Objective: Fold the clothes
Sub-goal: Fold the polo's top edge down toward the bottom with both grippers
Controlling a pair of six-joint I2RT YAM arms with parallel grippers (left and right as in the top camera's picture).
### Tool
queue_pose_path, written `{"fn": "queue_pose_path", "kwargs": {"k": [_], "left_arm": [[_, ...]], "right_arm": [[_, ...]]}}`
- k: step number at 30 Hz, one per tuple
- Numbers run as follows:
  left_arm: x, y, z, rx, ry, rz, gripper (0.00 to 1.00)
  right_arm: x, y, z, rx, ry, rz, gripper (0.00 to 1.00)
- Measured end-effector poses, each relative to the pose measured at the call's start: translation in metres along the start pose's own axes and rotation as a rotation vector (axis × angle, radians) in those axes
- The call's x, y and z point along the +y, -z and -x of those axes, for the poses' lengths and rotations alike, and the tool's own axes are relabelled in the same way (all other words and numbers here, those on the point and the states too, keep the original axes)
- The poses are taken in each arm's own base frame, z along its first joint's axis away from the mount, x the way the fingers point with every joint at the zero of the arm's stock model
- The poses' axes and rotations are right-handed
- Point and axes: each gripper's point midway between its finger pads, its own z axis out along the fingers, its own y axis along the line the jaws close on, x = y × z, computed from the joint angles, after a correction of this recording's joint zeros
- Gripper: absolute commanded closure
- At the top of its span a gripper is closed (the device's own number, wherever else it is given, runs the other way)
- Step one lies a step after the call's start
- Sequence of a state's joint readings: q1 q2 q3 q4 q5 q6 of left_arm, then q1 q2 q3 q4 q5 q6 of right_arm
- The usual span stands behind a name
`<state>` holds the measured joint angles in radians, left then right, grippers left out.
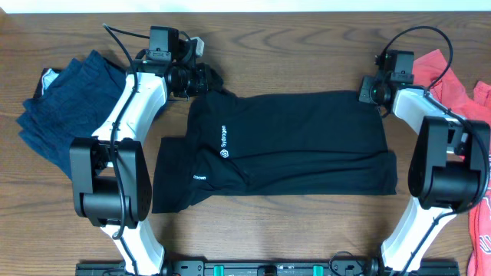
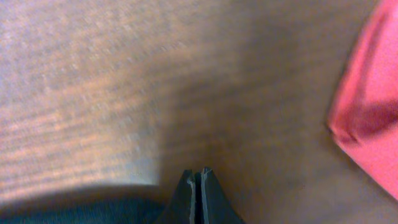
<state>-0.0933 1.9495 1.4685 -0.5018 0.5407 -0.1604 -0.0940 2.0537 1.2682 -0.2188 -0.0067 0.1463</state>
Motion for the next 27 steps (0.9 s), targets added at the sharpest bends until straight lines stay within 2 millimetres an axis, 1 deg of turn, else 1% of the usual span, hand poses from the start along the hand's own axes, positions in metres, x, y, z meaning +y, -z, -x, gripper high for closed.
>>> {"fn": "queue_pose_path", "kwargs": {"k": [2, 7, 9, 11, 12, 14, 16, 18, 19, 21, 24, 27], "left_arm": [[0.001, 0.0, -0.004, 0.016, 0.009, 0.004, 0.94], [0.003, 0.003, -0.019, 0.075, 0.04, 0.015, 0.94], [0.001, 0.01, -0.027, 0.103, 0.056, 0.022, 0.94], [-0.006, 0.026, -0.038, 0.132, 0.073, 0.029, 0.94], [-0.009, 0.035, -0.043, 0.145, 0.08, 0.033, 0.94], [-0.016, 0.056, -0.055, 0.174, 0.095, 0.046, 0.94], [-0.02, 0.078, -0.073, 0.22, 0.119, 0.081, 0.94], [-0.018, 0.096, -0.094, 0.286, 0.151, 0.13, 0.94], [-0.017, 0.103, -0.106, 0.324, 0.167, 0.157, 0.94], [-0.011, 0.116, -0.127, 0.403, 0.199, 0.212, 0.94], [-0.005, 0.125, -0.147, 0.481, 0.225, 0.266, 0.94], [0.001, 0.124, -0.155, 0.506, 0.232, 0.291, 0.94]], "right_arm": [[-0.004, 0.012, 0.001, 0.006, -0.003, -0.023, 0.99], [-0.013, 0.057, 0.013, -0.019, -0.004, -0.087, 0.99], [-0.016, 0.074, 0.015, -0.021, -0.004, -0.108, 0.99], [-0.019, 0.089, 0.01, 0.002, -0.003, -0.125, 0.99], [-0.021, 0.094, 0.006, 0.02, -0.001, -0.132, 0.99], [-0.025, 0.105, -0.011, 0.085, 0.003, -0.152, 0.99], [-0.028, 0.113, -0.027, 0.151, 0.007, -0.165, 0.99], [-0.032, 0.121, -0.048, 0.239, 0.014, -0.184, 0.99], [-0.034, 0.124, -0.055, 0.268, 0.016, -0.192, 0.99], [-0.039, 0.131, -0.074, 0.347, 0.023, -0.22, 0.99], [-0.047, 0.141, -0.092, 0.427, 0.029, -0.264, 0.99], [-0.053, 0.146, -0.099, 0.461, 0.032, -0.3, 0.99]]}}
